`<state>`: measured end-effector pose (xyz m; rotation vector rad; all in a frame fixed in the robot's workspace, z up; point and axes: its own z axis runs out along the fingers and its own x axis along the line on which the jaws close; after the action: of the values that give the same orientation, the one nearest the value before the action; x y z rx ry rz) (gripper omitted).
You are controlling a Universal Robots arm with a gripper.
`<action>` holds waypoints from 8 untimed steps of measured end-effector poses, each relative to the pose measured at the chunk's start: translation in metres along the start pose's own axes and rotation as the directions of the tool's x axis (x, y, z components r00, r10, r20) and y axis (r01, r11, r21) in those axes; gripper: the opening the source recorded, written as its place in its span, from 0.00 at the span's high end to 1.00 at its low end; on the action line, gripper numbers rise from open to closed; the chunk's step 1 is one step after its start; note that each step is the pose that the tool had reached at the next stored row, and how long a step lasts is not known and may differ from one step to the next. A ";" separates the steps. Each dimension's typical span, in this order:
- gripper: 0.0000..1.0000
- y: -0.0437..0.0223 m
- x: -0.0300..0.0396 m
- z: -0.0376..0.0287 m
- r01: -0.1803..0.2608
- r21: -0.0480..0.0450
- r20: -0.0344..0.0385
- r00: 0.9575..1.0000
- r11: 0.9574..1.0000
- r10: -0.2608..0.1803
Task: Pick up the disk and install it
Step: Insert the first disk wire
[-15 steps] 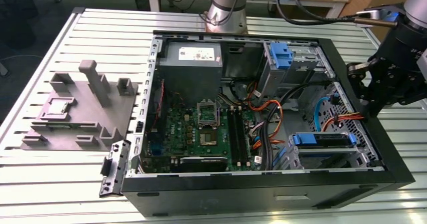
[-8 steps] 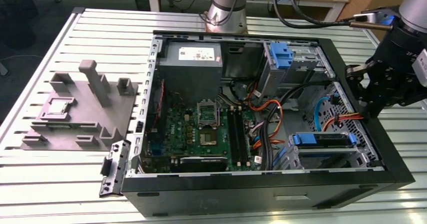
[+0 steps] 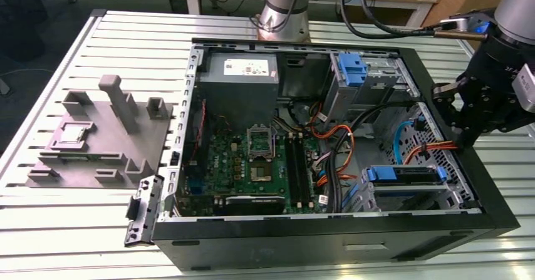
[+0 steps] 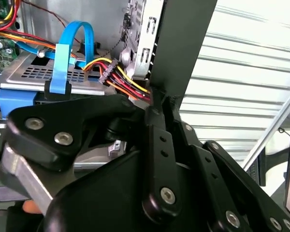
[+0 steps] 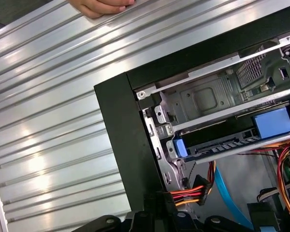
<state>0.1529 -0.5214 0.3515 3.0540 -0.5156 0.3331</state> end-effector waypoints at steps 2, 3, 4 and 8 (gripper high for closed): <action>0.84 0.0000 0.0000 0.0000 0.000 0.000 0.000 1.000 1.000 0.000; 0.84 0.0000 0.0000 0.0000 0.000 -0.001 0.000 1.000 1.000 0.000; 0.84 0.0000 0.0001 -0.0007 0.000 -0.001 -0.001 1.000 1.000 0.000; 0.84 0.0000 0.0013 -0.0069 0.001 -0.003 -0.001 1.000 1.000 -0.001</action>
<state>0.1527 -0.5214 0.3585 3.0505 -0.5146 0.3338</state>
